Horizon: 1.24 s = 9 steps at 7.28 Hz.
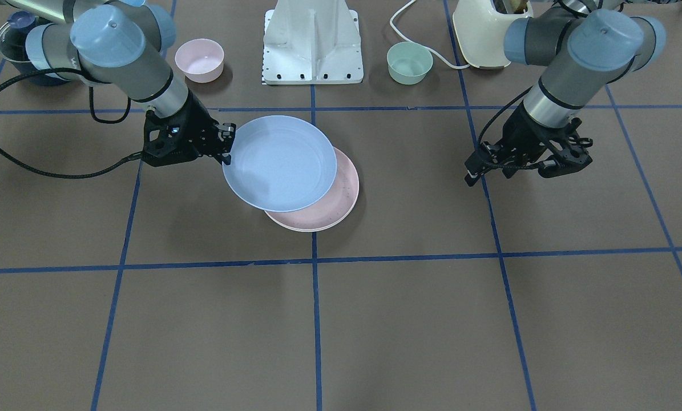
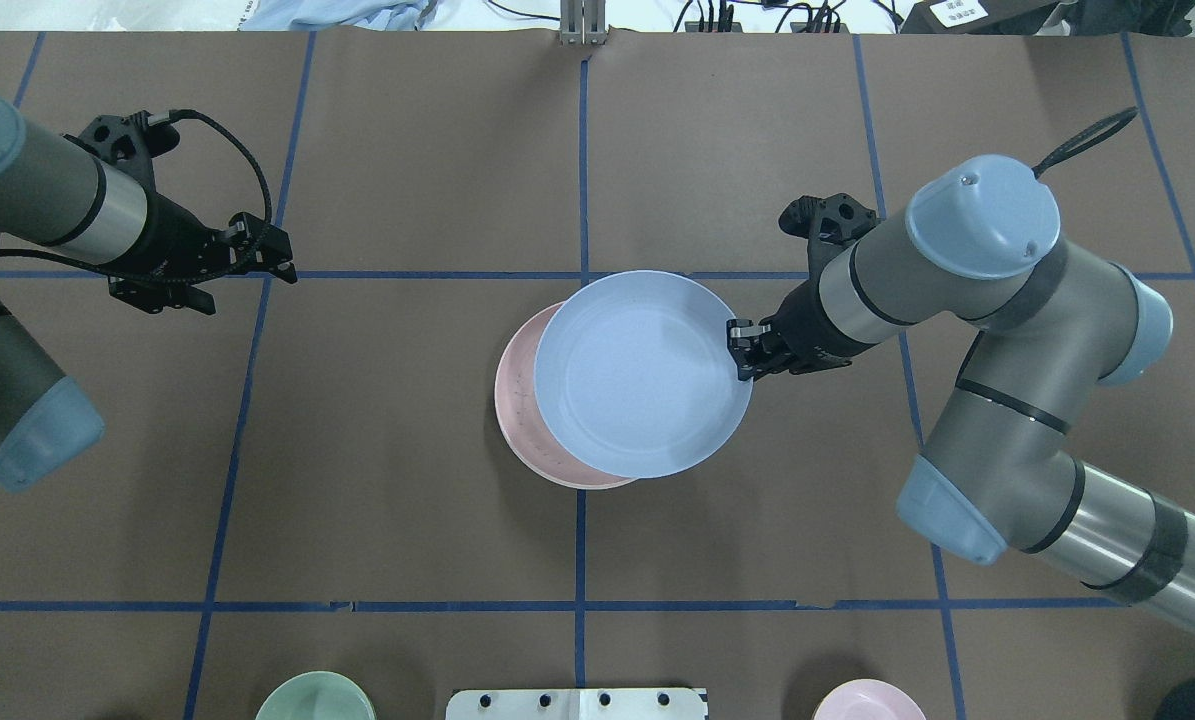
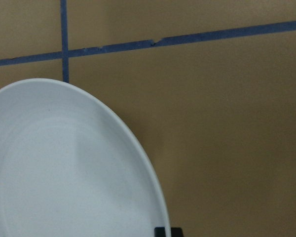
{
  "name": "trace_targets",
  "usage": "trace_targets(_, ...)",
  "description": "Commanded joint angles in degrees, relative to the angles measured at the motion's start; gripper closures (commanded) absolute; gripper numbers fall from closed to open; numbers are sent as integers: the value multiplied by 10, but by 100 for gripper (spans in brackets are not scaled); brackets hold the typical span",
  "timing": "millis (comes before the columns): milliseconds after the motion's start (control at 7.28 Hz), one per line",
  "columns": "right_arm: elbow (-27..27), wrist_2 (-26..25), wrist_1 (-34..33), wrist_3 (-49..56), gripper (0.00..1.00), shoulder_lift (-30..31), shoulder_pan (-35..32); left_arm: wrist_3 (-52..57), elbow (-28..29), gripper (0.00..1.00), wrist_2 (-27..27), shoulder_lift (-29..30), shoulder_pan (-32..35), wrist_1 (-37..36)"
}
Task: Stack three plates with pink and blue
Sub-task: 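Lower the blue plate onto the pink plate and open the right gripper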
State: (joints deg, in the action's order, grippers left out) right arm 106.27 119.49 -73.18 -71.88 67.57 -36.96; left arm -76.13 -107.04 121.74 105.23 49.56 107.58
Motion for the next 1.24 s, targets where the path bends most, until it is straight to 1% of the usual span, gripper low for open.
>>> trace_targets(0,-30,-16,0,-12,100,-28,14,0,3,0,0,0,0,0)
trace_targets(412,-52,-16,0,-13,100,-44,16,1,7,0,0,0,-1,0)
trace_targets(550,-55,-16,0,-13,95,-48,16,0,7,0,-1,-1,0,0)
trace_targets(687,-55,-16,0,-13,25,-52,16,1,7,0,-1,-1,0,0)
trace_targets(824,-58,-16,0,-13,0,-53,17,1,7,0,-1,-1,0,0)
trace_targets(1099,-52,-14,1,-24,0,-55,17,1,7,0,-3,-5,1,1)
